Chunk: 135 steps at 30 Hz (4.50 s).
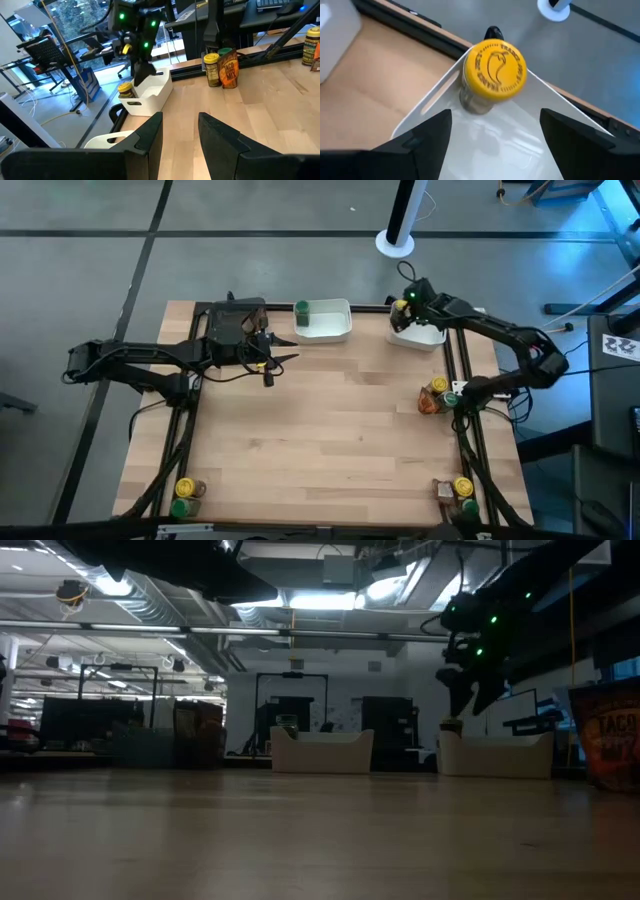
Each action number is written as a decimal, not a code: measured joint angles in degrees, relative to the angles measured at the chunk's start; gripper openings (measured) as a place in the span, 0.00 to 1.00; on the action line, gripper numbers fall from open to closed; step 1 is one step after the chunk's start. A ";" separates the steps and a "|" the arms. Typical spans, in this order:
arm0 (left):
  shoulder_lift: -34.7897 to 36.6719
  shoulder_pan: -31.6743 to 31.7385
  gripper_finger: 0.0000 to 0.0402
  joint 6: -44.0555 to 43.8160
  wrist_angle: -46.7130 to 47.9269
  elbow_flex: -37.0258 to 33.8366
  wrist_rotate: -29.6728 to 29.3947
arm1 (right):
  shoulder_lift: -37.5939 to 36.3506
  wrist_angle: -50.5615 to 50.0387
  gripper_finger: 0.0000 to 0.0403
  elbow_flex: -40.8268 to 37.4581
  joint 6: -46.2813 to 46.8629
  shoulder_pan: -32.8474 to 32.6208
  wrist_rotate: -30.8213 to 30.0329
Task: Sort spices by type
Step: Put the top brown seasoning bag into the black bin
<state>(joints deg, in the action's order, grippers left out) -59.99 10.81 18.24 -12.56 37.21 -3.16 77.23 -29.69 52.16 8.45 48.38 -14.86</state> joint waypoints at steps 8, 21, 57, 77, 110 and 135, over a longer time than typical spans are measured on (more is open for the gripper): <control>-0.02 0.00 0.28 0.00 -0.04 0.00 0.00 | -10.06 -9.16 0.75 0.02 -1.37 -0.02 5.06; -0.02 0.00 0.28 0.15 -0.13 0.00 0.00 | -18.32 -17.17 0.75 0.04 1.50 -8.30 11.03; 0.00 -0.04 0.28 -0.48 -0.51 -0.02 0.00 | -14.37 -52.40 0.75 10.08 39.02 -45.51 18.16; -0.02 0.00 0.28 -0.55 -0.33 -0.02 0.00 | -3.29 -54.43 0.75 9.99 39.88 -46.90 15.33; 0.00 0.00 0.28 -0.90 -0.45 -0.02 0.00 | -2.22 -46.28 0.75 1.27 45.75 -46.93 18.04; -0.01 0.00 0.28 -0.90 -0.50 -0.02 0.00 | -2.33 -40.49 0.57 -4.61 46.55 -46.93 20.66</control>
<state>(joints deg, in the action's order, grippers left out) -59.99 10.81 17.34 -13.05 37.19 -3.16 74.89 -70.18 47.55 55.00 1.45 5.80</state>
